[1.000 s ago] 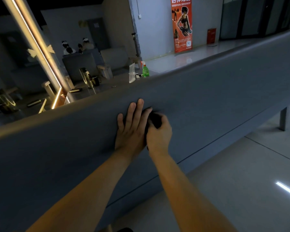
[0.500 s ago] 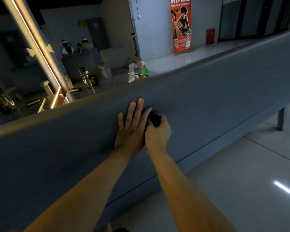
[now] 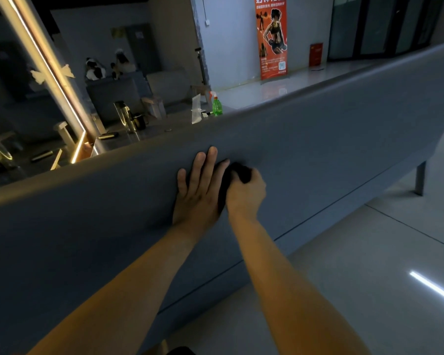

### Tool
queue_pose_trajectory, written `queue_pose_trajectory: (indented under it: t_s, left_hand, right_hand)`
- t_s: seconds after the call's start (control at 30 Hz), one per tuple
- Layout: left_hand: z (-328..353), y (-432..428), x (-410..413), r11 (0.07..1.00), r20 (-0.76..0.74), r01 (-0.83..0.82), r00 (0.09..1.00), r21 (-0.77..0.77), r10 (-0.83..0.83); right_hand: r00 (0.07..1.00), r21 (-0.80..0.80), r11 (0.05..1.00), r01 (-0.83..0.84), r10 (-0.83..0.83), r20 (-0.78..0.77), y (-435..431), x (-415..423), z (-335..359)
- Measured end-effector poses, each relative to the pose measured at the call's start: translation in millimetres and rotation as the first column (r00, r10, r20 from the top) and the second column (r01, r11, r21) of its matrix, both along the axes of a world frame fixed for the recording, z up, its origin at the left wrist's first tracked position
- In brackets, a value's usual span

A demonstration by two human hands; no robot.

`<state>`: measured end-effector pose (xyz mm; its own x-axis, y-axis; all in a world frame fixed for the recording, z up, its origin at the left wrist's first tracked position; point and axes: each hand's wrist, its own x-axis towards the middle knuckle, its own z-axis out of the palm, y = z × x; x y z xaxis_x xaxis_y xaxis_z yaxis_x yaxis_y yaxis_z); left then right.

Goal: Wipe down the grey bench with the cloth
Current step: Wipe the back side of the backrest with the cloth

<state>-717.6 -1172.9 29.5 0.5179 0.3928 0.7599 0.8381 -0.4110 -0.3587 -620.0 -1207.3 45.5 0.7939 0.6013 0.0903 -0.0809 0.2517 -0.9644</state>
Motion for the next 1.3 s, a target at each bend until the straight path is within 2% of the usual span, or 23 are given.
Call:
queue_pose_trajectory:
  t_s: [0.1,0.17,0.27,0.33,0.4,0.53,0.63,0.73,0.8,0.87,1.0,1.1,1.23,1.3]
  left_hand:
    - [-1.6,-0.3,-1.0,1.000,-0.021,0.004,1.000,0.007,-0.004]
    - [0.4,0.4,-3.4,1.000,-0.014,0.027,1.000,-0.014,-0.027]
    - [1.4,-1.0,-5.4,0.999,-0.004,0.051,0.999,-0.007,-0.051]
    - [0.4,-2.1,-3.8,0.999,0.004,0.044,0.999,-0.009,-0.044]
    - [-0.1,-0.5,-1.6,1.000,0.012,0.028,1.000,-0.003,-0.028]
    - [-0.3,0.3,0.6,1.000,-0.025,-0.010,1.000,-0.010,0.010]
    - [0.2,-1.6,-3.0,0.999,-0.002,0.033,0.999,-0.028,-0.033]
    - [0.9,-1.9,-3.8,0.999,0.001,0.047,0.999,-0.023,-0.047]
    - [0.3,-1.5,-2.7,0.999,0.011,0.042,0.999,-0.032,-0.041]
    - [-0.5,0.2,-2.3,0.999,0.009,0.027,1.000,-0.024,-0.026]
    - [0.3,0.4,-0.3,1.000,-0.032,-0.018,0.999,-0.018,0.017]
    - [1.0,-1.8,-3.9,0.999,-0.006,0.030,1.000,-0.039,-0.031]
    - [1.2,-3.1,-4.2,0.997,0.015,0.060,0.998,-0.043,-0.059]
    - [0.4,-1.7,-2.7,0.998,0.025,0.052,0.998,-0.036,-0.051]
  right_hand:
    - [0.988,-0.015,0.994,-0.109,0.110,0.107,-8.2,-11.6,-11.1]
    - [0.985,-0.054,0.996,-0.073,0.081,0.153,-6.2,6.1,-4.0]
    - [0.993,-0.090,0.991,0.104,-0.108,-0.040,6.5,49.1,10.1]
    - [0.977,-0.100,0.985,0.144,-0.157,-0.144,9.9,54.7,15.1]
    - [0.985,-0.102,0.986,0.132,-0.142,-0.100,6.6,33.7,16.2]
    - [0.999,-0.049,0.998,-0.044,0.043,-0.024,-2.5,-6.6,2.2]
    - [1.000,-0.065,0.998,-0.006,0.008,0.025,1.1,11.3,2.6]
    - [0.980,-0.086,0.987,0.133,-0.144,-0.138,12.0,43.9,5.8]
    - [0.965,-0.092,0.984,0.156,-0.171,-0.198,14.2,47.7,9.7]
    - [0.983,-0.101,0.987,0.121,-0.133,-0.123,9.3,28.3,11.9]
    - [0.999,-0.052,0.997,-0.054,0.054,0.005,-4.0,-14.6,2.3]
    - [0.998,-0.092,0.996,-0.024,0.029,0.057,-1.1,8.1,5.3]
    - [0.973,-0.111,0.983,0.148,-0.165,-0.163,14.8,52.3,11.0]
    - [0.973,-0.120,0.981,0.154,-0.172,-0.156,14.0,43.1,15.3]
